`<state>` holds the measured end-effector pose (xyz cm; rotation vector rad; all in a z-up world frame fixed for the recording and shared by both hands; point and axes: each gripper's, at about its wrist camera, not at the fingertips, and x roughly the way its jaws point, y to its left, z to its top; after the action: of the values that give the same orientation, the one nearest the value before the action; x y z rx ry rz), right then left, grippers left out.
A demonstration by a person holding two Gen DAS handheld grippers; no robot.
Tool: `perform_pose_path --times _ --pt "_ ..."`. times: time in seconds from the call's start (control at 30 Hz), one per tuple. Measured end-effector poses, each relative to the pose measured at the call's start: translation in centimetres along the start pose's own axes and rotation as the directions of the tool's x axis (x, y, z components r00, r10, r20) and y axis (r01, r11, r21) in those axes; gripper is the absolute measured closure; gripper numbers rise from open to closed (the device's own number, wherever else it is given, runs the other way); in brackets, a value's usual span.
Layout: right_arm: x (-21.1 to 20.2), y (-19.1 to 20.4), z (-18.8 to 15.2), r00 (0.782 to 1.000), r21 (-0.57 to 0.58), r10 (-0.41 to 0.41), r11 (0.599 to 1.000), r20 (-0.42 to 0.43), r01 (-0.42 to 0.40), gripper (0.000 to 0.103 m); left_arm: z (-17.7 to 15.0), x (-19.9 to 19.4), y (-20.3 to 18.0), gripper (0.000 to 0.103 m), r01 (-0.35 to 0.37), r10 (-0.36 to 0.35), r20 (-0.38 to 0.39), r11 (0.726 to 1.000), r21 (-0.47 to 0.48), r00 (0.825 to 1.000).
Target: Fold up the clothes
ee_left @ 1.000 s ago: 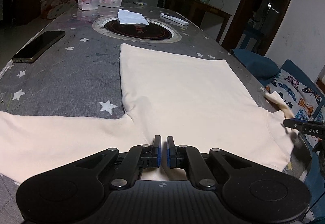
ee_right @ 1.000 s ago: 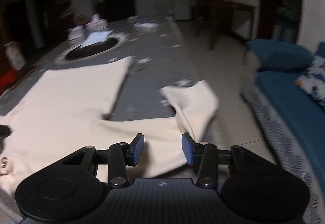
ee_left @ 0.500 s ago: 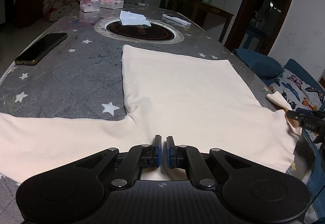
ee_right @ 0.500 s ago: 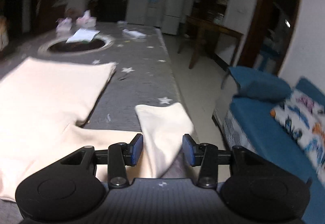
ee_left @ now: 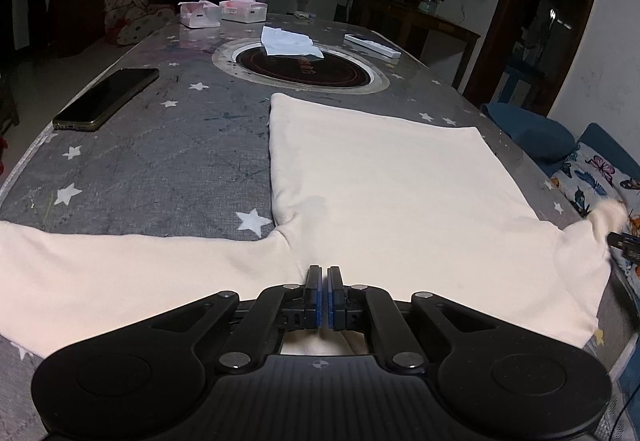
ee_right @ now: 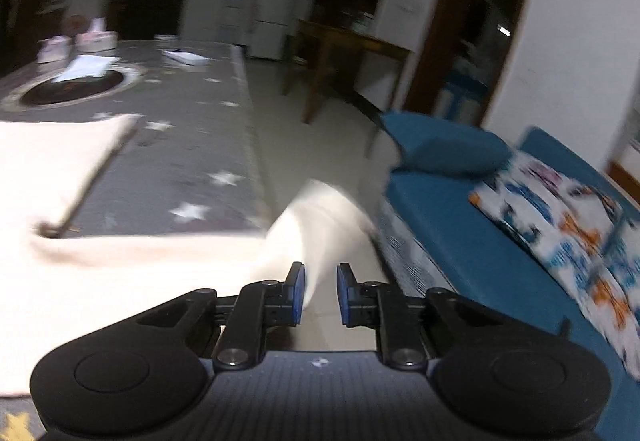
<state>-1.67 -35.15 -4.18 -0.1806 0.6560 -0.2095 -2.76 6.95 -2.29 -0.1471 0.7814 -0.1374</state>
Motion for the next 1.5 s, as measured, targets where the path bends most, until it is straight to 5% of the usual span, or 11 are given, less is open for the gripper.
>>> perform_pose_path --times 0.23,0.33,0.53,0.67,0.93,1.5 --pt "-1.4 -1.3 -0.3 0.999 0.033 0.026 0.999 0.021 -0.026 0.083 0.7 0.1 -0.7 0.097 -0.009 0.009 -0.023 0.999 0.031 1.0" --pt "-1.7 0.0 0.5 0.994 0.01 0.1 0.995 0.043 -0.101 0.07 1.5 0.6 -1.6 0.094 -0.013 0.015 -0.029 0.997 0.07 0.999" --pt "-1.8 4.2 0.9 0.952 -0.074 0.306 0.95 0.006 -0.305 0.062 2.9 2.8 -2.5 0.09 -0.022 0.024 -0.015 0.993 0.119 1.0" --pt "-3.1 7.1 0.7 0.929 -0.168 0.369 0.916 0.004 -0.363 0.06 2.4 3.1 -2.5 0.088 -0.066 0.064 0.02 0.985 0.16 0.998" --pt "-3.9 10.8 1.3 0.908 -0.301 0.419 0.869 0.024 -0.393 0.059 2.0 2.6 -1.0 0.088 -0.119 0.114 0.052 0.987 0.111 0.992" --pt "-1.5 13.0 3.4 0.898 -0.336 0.436 0.856 0.059 -0.393 0.056 3.3 3.3 1.3 0.087 -0.174 0.168 0.074 0.982 0.07 0.983"
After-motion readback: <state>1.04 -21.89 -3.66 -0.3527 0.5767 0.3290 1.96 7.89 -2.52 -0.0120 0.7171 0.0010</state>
